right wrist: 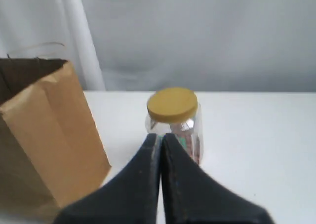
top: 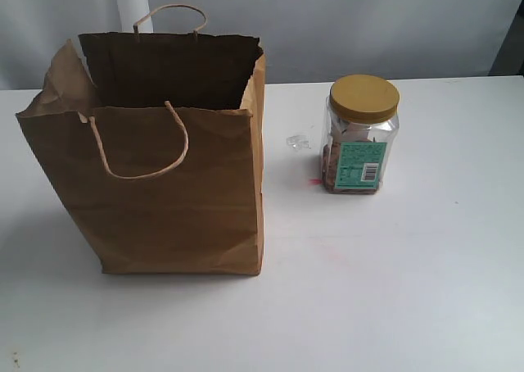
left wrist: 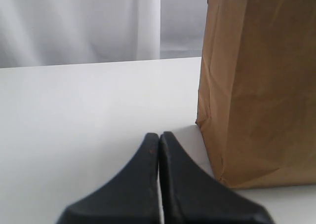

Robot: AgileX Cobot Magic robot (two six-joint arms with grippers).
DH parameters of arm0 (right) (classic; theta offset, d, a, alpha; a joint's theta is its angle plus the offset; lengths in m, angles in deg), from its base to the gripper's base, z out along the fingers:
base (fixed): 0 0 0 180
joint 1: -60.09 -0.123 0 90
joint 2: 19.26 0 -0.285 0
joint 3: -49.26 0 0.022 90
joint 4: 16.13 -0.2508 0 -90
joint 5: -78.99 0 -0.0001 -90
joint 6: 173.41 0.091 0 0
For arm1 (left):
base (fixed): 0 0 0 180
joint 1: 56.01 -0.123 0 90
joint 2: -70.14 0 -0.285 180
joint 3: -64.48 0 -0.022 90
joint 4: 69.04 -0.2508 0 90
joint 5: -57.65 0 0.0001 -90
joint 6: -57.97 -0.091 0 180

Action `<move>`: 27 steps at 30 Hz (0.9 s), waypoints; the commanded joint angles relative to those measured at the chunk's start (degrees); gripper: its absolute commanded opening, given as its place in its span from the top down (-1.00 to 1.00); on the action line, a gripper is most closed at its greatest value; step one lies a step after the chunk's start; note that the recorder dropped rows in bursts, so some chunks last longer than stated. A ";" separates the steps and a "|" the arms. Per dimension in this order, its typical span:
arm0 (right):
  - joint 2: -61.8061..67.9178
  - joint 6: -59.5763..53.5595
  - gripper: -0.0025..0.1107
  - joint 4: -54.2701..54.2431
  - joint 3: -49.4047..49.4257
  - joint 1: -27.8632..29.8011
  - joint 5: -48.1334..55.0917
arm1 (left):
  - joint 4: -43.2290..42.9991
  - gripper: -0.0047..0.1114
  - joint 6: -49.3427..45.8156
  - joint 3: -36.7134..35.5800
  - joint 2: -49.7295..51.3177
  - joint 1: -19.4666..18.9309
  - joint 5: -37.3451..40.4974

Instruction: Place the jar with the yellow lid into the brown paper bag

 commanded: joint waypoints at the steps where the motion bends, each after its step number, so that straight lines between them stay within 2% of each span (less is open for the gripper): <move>1: 13.06 0.06 0.96 2.69 -12.05 0.16 13.21 | 0.22 0.90 0.22 0.13 0.17 0.28 -0.54; 9: 33.52 -2.75 0.96 8.14 -27.63 0.16 24.21 | 0.22 0.90 0.22 0.13 0.17 0.28 -0.54; 20: 58.32 -14.43 0.96 -3.89 -45.85 0.16 31.18 | 0.22 0.90 0.22 0.13 0.17 0.28 -0.54; 27: 73.34 -15.13 0.96 -5.06 -67.12 0.16 42.28 | 0.22 0.90 0.22 0.13 0.17 0.28 -0.54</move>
